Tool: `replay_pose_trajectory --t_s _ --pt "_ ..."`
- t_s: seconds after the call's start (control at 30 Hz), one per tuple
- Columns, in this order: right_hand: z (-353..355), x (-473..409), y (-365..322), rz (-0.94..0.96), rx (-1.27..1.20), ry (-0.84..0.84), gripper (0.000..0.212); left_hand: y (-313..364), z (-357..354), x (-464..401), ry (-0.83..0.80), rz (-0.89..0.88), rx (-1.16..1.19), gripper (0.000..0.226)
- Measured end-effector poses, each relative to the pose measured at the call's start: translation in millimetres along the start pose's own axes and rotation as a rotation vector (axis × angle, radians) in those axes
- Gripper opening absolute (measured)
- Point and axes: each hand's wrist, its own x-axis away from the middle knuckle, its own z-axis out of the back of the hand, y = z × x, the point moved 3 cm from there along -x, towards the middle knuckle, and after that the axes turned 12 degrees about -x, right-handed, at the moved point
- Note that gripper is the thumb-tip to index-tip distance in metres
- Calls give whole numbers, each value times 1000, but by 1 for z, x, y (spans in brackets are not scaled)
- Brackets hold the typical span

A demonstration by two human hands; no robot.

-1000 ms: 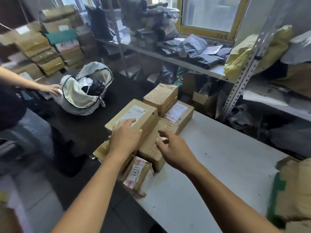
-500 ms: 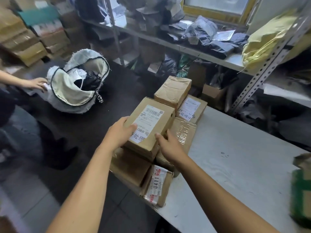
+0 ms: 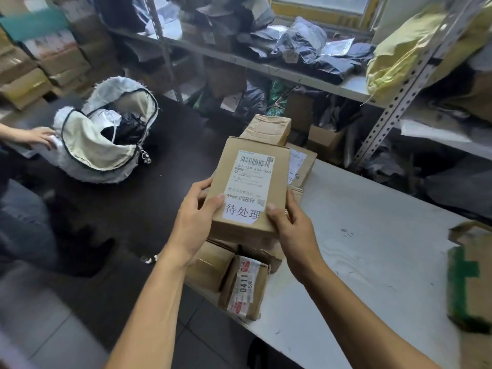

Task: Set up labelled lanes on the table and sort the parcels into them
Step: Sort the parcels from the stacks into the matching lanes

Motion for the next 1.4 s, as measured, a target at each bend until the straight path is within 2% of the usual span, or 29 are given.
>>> replay_pose_trajectory --t_s 0.1,0.17,0.3,0.47,0.67,0.73,0.87,1.1,1.27,1.4 --pt "31 18 -15 -4 -38 19 69 12 -35 23 -61 -20 73 35" --pt "57 31 -22 5 -36 29 62 15 -60 42 -119 -22 97 35" --pt "116 69 -35 51 -24 68 65 21 -114 84 -183 -34 74 37" --pt "193 130 -50 124 -48 119 55 37 -185 139 -237 -100 47 42" --pt "283 202 -70 174 -60 220 72 58 -266 207 -361 -144 43 39" --pt "308 223 -77 190 -61 258 66 63 -289 228 -391 -151 35 34" --pt "347 255 -86 208 -71 328 40 71 -328 259 -454 -156 20 33" --pt "391 273 -100 223 -60 445 39 88 -375 269 -522 -165 -34 26" --pt "425 258 -119 230 -34 516 50 106 -408 252 -564 -169 -52 35" --pt "456 232 -142 203 42 546 49 128 -442 230 -604 -181 -50 32"
